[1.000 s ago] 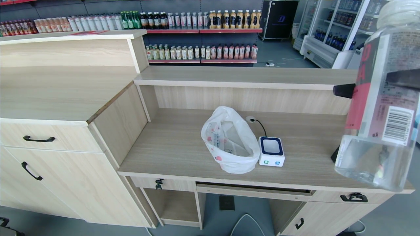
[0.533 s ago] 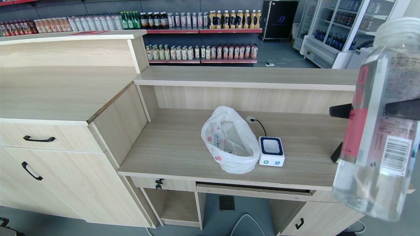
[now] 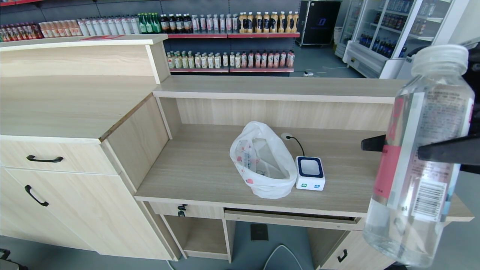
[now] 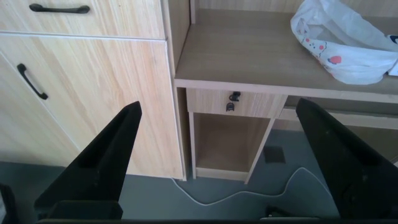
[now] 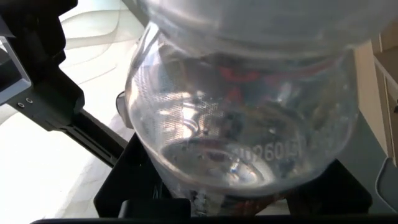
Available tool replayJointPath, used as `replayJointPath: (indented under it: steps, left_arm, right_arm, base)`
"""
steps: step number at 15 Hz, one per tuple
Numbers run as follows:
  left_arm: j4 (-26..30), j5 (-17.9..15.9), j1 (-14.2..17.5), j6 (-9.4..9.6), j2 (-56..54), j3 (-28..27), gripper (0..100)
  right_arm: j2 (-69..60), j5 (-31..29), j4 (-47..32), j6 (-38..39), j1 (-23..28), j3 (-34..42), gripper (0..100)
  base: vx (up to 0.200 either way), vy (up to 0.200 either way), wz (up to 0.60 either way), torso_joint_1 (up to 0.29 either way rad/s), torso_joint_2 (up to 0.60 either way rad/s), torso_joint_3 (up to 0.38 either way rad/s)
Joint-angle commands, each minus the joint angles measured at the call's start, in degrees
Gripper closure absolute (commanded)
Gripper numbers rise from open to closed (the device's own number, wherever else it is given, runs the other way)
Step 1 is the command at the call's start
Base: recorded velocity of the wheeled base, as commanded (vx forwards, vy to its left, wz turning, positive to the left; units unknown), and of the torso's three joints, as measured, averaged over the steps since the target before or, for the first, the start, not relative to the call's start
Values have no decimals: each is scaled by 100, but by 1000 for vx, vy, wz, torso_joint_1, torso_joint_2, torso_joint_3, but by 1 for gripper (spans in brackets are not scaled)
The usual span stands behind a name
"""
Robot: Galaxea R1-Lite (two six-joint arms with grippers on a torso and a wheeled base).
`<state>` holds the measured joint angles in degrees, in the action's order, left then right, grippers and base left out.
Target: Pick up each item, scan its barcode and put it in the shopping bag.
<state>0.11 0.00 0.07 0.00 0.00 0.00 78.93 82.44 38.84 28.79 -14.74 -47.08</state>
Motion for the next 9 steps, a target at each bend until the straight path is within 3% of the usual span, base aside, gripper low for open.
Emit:
replayJointPath:
  steps: [1,9]
  left_arm:
    - [-2,0,1,0,9,0,0]
    - [-2,0,1,0,9,0,0]
  right_arm:
    - [78,0,1,-41,-73,15,100]
    - [78,8,-43,-155,-135,85,100]
  base:
    - [0,0,0,0,0,0]
    - [0,0,0,0,0,0]
